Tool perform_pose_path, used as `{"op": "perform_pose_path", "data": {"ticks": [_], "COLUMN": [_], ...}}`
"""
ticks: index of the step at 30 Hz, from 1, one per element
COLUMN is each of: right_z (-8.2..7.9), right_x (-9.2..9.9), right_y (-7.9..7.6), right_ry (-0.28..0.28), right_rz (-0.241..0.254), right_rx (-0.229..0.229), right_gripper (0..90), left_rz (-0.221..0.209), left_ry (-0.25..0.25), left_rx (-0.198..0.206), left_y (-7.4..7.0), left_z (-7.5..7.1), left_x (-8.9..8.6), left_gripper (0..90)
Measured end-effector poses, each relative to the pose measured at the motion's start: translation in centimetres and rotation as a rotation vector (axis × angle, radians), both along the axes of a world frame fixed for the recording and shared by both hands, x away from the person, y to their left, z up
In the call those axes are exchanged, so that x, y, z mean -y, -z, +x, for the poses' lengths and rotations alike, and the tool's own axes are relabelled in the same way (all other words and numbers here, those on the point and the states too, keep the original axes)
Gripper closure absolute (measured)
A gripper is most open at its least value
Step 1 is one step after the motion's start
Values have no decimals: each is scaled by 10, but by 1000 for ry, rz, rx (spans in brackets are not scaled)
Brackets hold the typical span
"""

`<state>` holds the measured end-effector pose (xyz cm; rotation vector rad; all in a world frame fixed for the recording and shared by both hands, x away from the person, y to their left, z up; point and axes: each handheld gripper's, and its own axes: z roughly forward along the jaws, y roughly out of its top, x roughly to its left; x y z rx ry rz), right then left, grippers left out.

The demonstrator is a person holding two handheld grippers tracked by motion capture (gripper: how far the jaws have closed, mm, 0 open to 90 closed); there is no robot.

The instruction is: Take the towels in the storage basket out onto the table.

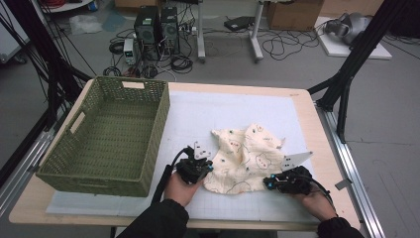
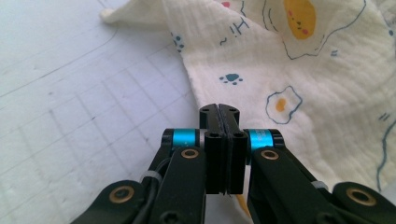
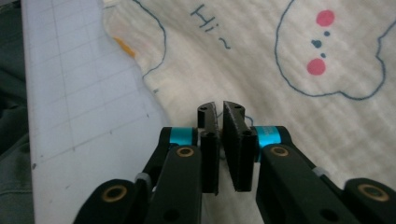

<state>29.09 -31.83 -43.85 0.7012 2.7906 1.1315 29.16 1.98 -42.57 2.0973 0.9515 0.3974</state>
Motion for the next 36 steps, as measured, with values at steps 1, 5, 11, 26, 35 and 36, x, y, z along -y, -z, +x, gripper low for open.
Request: {"op": "perform_pose_path", "data": {"ticks": [1, 5, 11, 26, 35, 36], "right_z": [0, -1, -7, 10, 59, 65], "right_x": [-1, -4, -13, 6, 20, 20], "right_y": [0, 0, 1, -28, -29, -29], "right_ry": [-3, -22, -100, 11, 177, 191], "right_rz": [-2, 15, 34, 82, 66, 59], "right_rx": [1, -23, -72, 23, 53, 62], "right_gripper": [874, 886, 888, 696, 749, 747], "left_rz": [6, 10, 3, -74, -132, -127], "left_ry": [2, -7, -14, 47, -2, -5], "left_rx": [1, -1, -3, 5, 17, 17], "left_y": [-1, -3, -9, -16, -7, -6], "left_z": [-3, -11, -22, -6, 32, 36], "left_x": [-3, -13, -25, -18, 1, 3], "left_gripper": [889, 888, 889, 749, 863, 850]}}
